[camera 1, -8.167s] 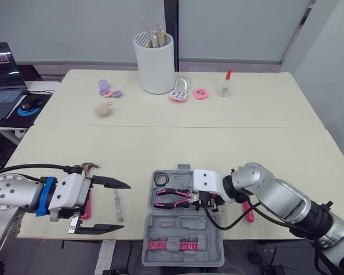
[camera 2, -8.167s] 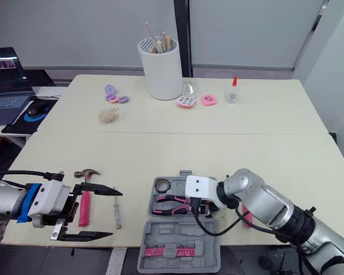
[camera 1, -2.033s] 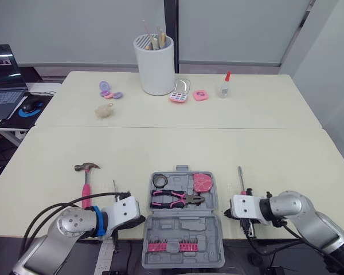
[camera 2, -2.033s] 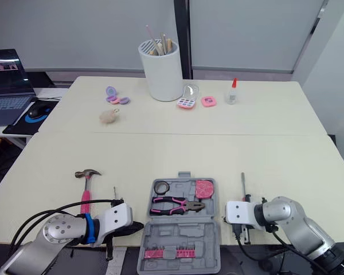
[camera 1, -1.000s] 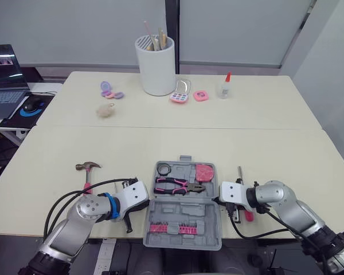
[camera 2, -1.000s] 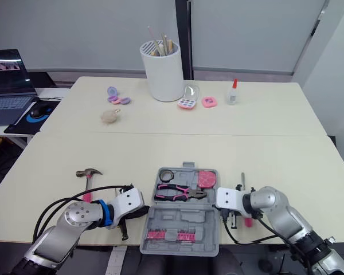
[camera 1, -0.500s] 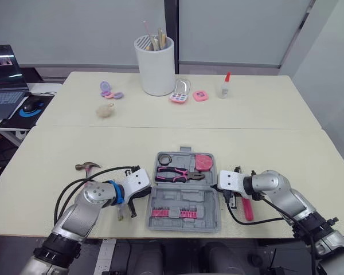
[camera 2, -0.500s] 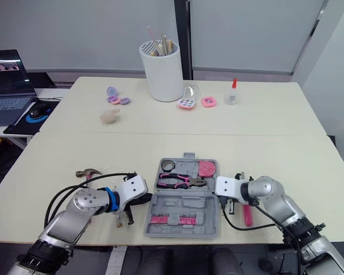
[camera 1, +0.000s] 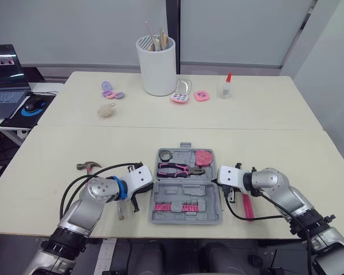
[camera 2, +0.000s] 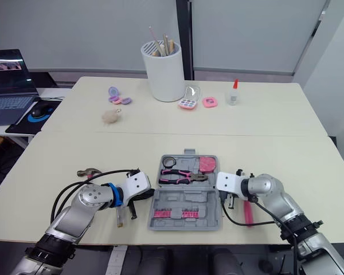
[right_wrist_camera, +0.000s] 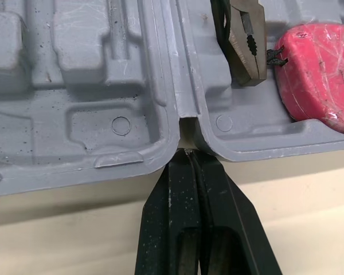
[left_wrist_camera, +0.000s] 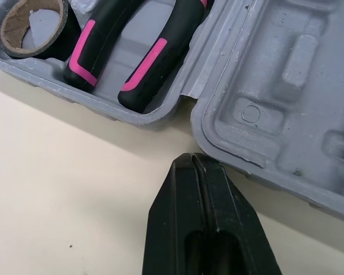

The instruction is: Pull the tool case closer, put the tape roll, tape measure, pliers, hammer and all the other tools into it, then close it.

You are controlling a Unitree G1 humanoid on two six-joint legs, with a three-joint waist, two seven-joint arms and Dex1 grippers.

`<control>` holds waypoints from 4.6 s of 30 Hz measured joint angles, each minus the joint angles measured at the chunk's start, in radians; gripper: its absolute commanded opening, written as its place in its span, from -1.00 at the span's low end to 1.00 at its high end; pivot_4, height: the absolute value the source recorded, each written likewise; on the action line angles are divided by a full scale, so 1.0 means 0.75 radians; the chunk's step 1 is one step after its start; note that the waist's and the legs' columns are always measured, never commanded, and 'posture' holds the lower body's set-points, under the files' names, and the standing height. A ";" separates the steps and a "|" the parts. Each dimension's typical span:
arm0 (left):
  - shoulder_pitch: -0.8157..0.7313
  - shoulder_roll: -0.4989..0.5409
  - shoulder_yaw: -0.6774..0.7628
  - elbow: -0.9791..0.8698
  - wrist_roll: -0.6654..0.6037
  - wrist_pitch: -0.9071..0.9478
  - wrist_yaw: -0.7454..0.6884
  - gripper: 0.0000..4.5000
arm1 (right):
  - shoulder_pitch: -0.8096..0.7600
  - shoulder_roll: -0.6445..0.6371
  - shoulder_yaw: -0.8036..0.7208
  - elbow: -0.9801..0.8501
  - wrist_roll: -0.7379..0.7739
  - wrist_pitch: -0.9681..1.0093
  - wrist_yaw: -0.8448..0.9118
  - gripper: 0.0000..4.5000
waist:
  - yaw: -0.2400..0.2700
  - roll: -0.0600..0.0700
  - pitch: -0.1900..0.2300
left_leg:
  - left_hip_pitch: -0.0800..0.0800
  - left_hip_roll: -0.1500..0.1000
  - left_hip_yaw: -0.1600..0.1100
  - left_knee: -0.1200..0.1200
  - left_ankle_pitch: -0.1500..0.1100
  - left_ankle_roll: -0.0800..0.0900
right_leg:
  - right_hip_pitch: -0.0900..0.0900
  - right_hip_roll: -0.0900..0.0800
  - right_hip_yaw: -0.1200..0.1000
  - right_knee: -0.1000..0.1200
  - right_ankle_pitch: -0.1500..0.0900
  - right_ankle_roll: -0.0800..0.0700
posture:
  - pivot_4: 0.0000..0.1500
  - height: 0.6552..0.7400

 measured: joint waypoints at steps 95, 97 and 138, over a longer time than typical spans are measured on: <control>0.069 0.205 0.507 -0.061 -0.465 0.081 -0.179 -0.17 | 0.001 -0.248 -0.371 -0.103 0.434 0.177 0.263 -0.53 | -0.009 0.002 0.002 | -0.005 0.001 0.001 -0.003 0.000 0.000 | -0.005 -0.001 0.000 -0.002 0.000 0.000 | 1.00 1.00; 0.119 0.262 0.642 -0.053 -0.552 0.142 -0.211 0.12 | 0.033 -0.312 -0.456 -0.181 0.536 0.262 0.312 -0.32 | -0.007 0.002 0.002 | -0.004 0.001 0.000 -0.003 0.000 0.000 | -0.005 -0.001 -0.001 -0.003 0.000 0.000 | 1.00 1.00; 0.312 0.579 1.078 0.529 -0.668 0.178 -0.354 1.00 | 0.360 -0.569 -0.865 -0.081 0.791 0.429 0.378 0.98 | -0.004 0.004 0.004 | -0.004 0.001 0.006 -0.005 0.000 0.000 | -0.006 -0.006 -0.001 -0.004 -0.001 -0.001 | 1.00 1.00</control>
